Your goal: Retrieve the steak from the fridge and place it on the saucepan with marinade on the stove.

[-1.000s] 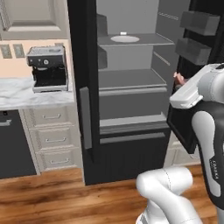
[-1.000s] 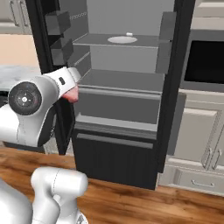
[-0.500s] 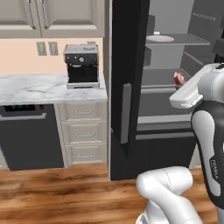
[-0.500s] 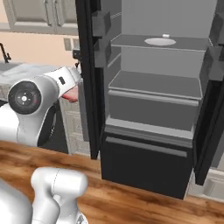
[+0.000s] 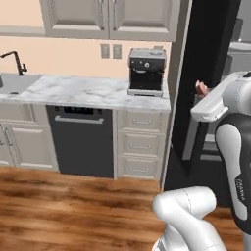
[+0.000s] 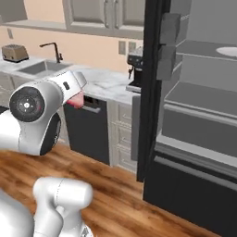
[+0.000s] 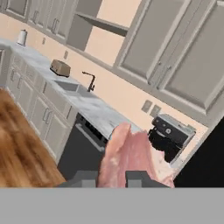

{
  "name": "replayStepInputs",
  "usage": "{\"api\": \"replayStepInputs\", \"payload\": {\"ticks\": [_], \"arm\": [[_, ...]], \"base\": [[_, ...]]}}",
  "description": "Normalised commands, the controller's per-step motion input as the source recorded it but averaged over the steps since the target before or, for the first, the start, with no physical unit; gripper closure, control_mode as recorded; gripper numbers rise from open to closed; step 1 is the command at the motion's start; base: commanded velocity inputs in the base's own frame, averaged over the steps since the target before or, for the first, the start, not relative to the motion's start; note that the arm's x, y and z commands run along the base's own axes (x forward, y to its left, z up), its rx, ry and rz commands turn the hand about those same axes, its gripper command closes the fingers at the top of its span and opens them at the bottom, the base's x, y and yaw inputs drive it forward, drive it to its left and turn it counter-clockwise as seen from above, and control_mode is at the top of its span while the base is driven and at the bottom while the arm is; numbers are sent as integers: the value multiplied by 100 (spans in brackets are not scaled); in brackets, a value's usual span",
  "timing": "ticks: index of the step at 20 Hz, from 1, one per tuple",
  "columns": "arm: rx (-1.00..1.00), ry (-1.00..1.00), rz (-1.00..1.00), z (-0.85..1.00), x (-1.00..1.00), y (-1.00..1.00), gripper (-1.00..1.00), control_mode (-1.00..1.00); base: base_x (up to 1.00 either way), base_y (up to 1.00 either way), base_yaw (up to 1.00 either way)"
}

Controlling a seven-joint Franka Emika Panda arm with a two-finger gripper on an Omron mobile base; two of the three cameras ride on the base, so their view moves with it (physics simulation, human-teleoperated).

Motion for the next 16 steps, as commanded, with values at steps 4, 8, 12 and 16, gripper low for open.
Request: {"api": "replayStepInputs", "payload": {"ticks": [4,8,12,16], "arm": [[0,0,0,0,0,0,100,100],[0,0,0,0,0,0,100,100],[0,0,0,0,0,0,100,100],[0,0,0,0,0,0,100,100]], "base": [[0,56,46],[0,49,48],[0,47,46],[2,49,44]]}}
